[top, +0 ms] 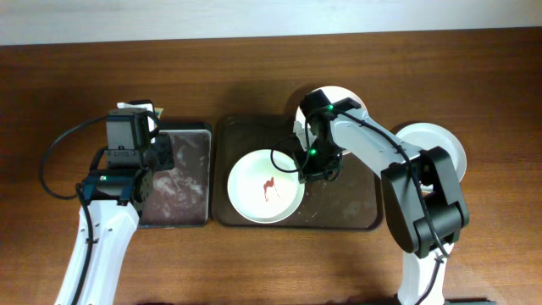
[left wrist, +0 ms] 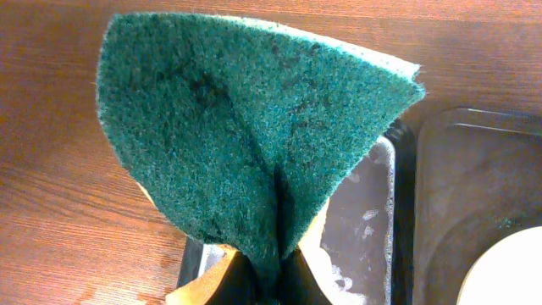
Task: Clean dirty plates on tray and stack at the side
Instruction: 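Pick up the sponge from the soapy tray with the left gripper, then scrub the held plate with the sponge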
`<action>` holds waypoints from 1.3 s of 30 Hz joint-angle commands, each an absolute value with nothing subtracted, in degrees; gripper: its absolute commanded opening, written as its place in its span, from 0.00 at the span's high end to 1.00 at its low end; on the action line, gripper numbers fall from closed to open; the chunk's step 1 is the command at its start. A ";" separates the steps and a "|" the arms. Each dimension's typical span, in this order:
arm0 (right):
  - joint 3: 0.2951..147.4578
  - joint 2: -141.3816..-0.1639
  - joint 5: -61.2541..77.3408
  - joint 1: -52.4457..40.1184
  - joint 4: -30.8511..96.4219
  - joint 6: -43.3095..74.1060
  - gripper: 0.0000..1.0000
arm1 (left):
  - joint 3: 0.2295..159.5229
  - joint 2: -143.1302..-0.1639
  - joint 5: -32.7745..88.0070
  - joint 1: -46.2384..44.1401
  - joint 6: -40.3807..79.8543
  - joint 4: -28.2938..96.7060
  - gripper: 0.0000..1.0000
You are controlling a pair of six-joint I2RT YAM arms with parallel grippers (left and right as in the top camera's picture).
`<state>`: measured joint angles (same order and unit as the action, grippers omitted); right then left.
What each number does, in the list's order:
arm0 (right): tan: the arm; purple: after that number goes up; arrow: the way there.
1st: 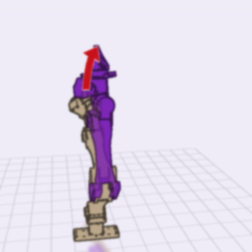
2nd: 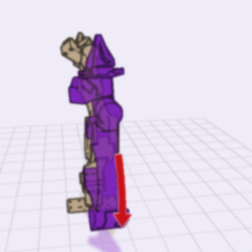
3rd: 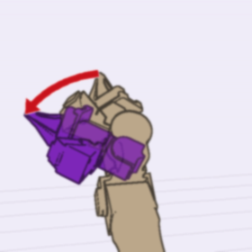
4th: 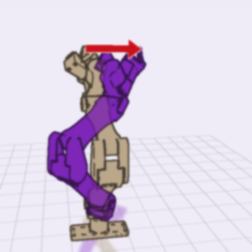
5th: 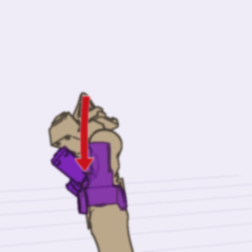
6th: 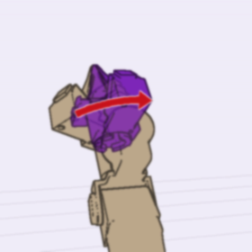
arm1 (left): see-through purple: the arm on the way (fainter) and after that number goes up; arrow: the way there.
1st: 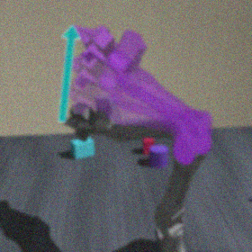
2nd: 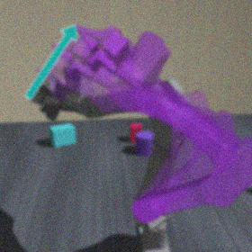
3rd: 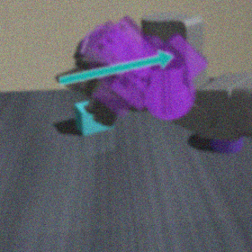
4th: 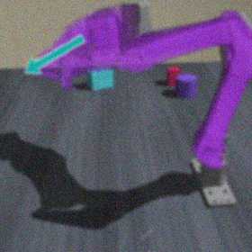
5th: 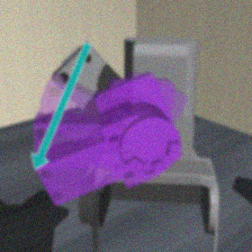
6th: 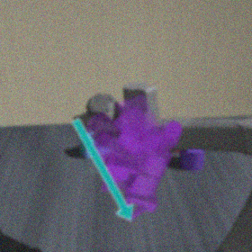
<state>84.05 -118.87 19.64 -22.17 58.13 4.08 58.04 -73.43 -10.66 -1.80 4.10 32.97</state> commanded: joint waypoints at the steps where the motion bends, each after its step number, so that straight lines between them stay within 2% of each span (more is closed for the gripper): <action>1: 83.64 -117.73 20.34 -22.48 58.11 3.88 0.80 | 59.42 -72.14 -11.88 -1.69 3.18 32.42 1.00; 5: 83.64 -117.73 20.34 -22.48 58.08 3.88 0.80 | 59.29 -72.20 -11.75 -1.72 3.25 33.19 1.00; 7: 83.64 -117.73 20.36 -22.50 58.08 3.92 0.90 | 58.74 -72.64 -9.85 -1.69 3.70 34.35 1.00; 8: 83.64 -117.73 20.38 -22.50 58.11 3.92 0.91 | 57.91 -73.71 -6.13 -1.69 3.70 35.51 1.00; 10: 83.64 -117.75 20.38 -22.50 58.08 3.92 0.87 | 57.04 -76.86 -0.25 -1.69 3.86 37.39 1.00; 13: 83.50 -118.37 20.38 -22.52 57.87 3.92 0.86 | 57.04 -80.55 1.39 -1.72 3.86 39.31 1.00; 17: 83.48 -119.37 20.43 -22.55 56.60 3.92 0.96 | 57.04 -80.90 7.09 -1.69 3.84 39.88 1.00; 23: 83.46 -119.37 20.62 -22.61 56.64 3.92 0.96 | 57.04 -80.90 7.77 -1.69 3.86 40.38 1.00; 25: 83.46 -119.37 20.60 -22.87 56.55 3.92 0.84 | 57.04 -80.90 7.77 -1.69 3.84 40.40 1.00; 26: 83.46 -119.37 20.58 -22.98 56.53 3.90 0.84 | 57.04 -80.90 7.77 -1.69 3.86 40.40 1.00; 32: 81.25 -119.39 20.60 -23.03 53.67 3.92 0.84 | 57.04 -80.90 8.45 -1.72 3.86 40.84 1.00; 35: 79.75 -119.39 20.60 -23.03 52.42 3.90 0.96 | 57.04 -80.90 10.74 -1.72 3.86 40.77 1.00; 39: 79.75 -119.39 20.60 -23.03 52.14 3.92 0.96 | 57.04 -81.01 24.53 -1.85 4.21 39.59 1.00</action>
<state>80.44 -118.93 20.95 -22.33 52.27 4.25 57.06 -81.06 13.21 -1.80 4.14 40.73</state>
